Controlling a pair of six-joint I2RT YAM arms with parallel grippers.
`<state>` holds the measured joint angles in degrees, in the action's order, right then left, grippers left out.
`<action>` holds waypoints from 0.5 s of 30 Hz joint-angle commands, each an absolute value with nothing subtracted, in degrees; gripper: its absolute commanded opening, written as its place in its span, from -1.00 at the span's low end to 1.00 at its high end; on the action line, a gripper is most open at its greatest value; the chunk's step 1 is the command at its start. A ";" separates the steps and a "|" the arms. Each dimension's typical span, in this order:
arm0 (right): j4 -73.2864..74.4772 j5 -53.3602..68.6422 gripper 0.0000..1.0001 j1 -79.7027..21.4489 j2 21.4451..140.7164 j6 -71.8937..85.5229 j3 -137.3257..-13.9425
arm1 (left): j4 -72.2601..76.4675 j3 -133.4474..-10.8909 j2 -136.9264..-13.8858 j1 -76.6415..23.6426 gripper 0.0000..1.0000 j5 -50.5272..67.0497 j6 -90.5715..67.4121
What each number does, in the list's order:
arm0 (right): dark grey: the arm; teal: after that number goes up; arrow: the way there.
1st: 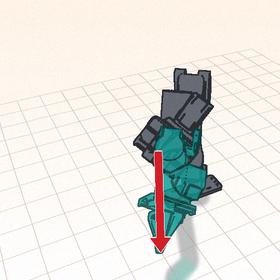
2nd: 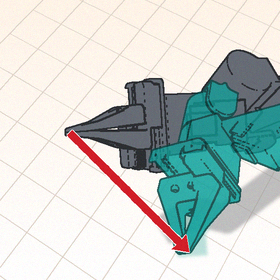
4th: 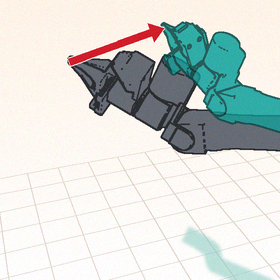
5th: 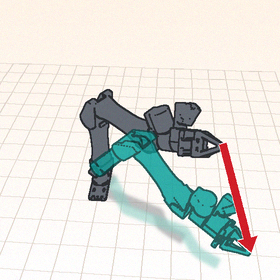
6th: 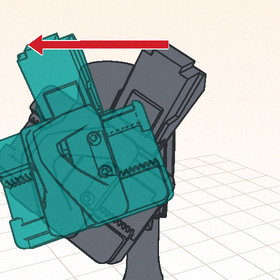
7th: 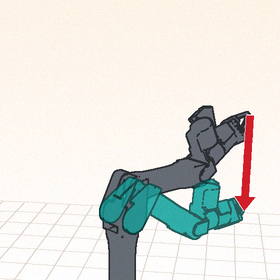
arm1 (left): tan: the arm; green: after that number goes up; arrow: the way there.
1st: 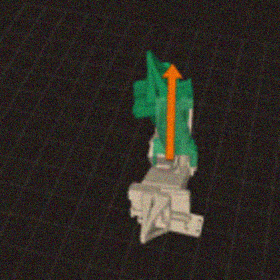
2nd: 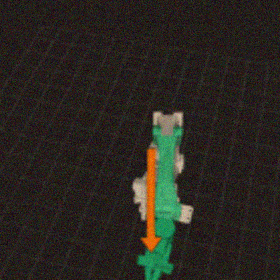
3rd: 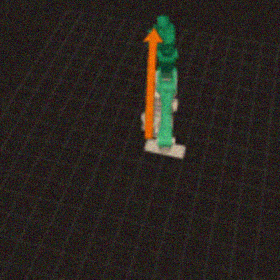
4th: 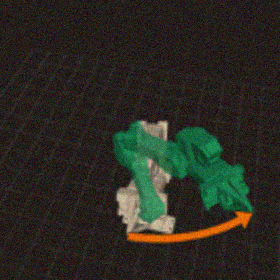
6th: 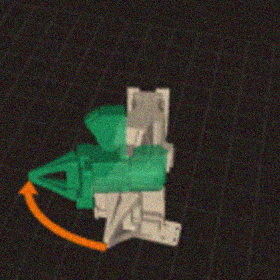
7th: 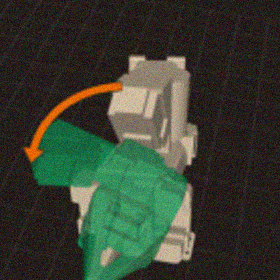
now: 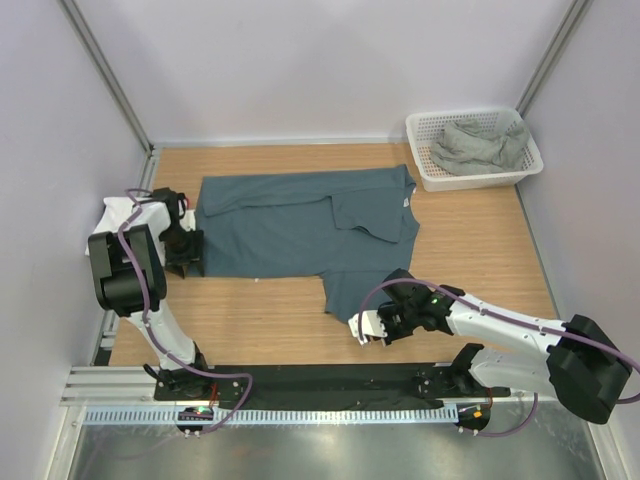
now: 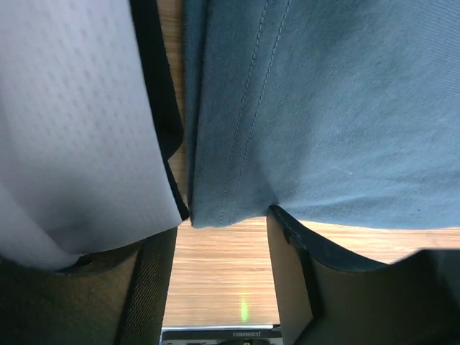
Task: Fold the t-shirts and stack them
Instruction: Fold the tshirt
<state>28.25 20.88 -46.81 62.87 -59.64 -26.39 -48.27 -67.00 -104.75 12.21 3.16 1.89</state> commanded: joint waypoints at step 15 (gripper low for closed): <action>29.44 15.30 -0.97 -46.93 59.77 -53.53 -24.61 | -50.44 -68.55 -101.17 12.74 -1.00 7.47 4.22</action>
